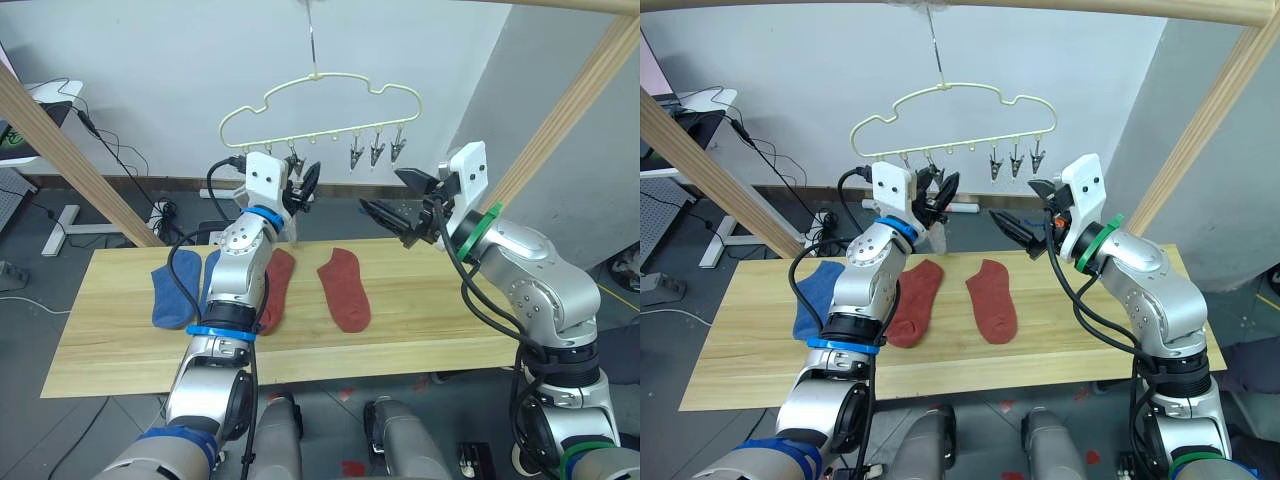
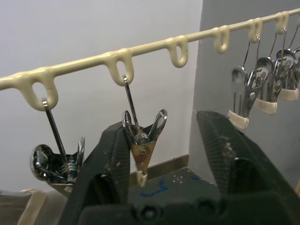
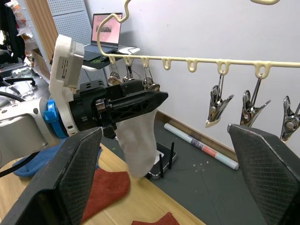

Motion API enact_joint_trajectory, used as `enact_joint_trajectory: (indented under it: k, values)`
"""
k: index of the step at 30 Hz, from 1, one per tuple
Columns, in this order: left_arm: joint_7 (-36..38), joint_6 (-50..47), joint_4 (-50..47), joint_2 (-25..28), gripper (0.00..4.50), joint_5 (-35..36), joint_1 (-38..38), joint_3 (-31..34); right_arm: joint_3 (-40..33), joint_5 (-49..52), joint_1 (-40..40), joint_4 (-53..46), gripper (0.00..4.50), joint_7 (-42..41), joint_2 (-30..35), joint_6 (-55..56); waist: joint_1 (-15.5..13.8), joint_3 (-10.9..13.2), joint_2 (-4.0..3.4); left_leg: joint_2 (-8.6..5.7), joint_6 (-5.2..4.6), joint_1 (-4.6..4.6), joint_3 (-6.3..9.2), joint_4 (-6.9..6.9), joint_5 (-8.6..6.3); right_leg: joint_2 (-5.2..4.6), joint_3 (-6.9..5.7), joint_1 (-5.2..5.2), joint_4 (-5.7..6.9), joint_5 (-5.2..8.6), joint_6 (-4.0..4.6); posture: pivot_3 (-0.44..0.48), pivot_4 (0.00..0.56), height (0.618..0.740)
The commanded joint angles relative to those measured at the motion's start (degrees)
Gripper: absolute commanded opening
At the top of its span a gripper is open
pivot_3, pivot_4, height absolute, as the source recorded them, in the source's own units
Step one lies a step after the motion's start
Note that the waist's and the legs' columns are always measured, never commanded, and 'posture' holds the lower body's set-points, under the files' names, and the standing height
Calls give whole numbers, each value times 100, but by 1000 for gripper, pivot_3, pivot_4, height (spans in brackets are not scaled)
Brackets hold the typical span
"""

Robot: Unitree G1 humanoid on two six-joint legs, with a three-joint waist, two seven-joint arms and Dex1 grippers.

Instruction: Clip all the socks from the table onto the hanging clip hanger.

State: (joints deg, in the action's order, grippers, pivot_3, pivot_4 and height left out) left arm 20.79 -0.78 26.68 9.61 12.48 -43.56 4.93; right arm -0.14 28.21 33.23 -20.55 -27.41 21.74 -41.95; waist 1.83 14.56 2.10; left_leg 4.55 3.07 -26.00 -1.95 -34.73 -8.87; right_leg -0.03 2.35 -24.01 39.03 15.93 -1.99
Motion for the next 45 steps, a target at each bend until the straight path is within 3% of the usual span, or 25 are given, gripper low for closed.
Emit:
enact_joint_trajectory:
  k: [1,4,20,26,40,43,45]
  values:
    - [35,130,-146,21,1112,12,-127,52,-67,63,49,-334,4500,3,15,87,0,0,0,0,0,0,0,0,0,0,0,0,0,0,1,-63,251,740]
    - [32,114,-178,19,319,28,-119,58,-61,61,34,-334,4500,8,2,95,0,0,0,0,0,0,0,0,0,0,0,0,0,0,1,-63,251,740]
    - [-70,176,-147,10,291,-58,-218,31,-25,38,28,-320,4500,4,-10,116,-2,0,0,0,0,0,0,-2,0,0,0,1,1,-1,1,-57,251,740]
    - [-76,191,-138,5,2168,-52,-238,34,-27,39,34,-320,4500,12,-13,110,-1,0,0,0,0,0,0,-2,0,0,0,1,1,-1,2,-58,249,740]
    - [-25,139,-142,-22,2168,61,-239,86,-25,23,15,-324,4500,15,-9,126,-1,0,0,0,0,0,0,-4,0,0,0,1,2,-3,5,-57,244,740]
    - [35,80,-191,-55,1601,150,-225,117,-32,30,12,-329,4500,18,-12,123,-1,0,0,0,0,0,0,-4,0,0,0,1,2,-5,8,-58,240,740]
    - [59,57,-221,-61,967,162,-210,123,-36,35,17,-329,4500,23,-17,119,-1,0,0,0,0,0,0,-5,0,0,0,1,2,-5,8,-57,238,740]
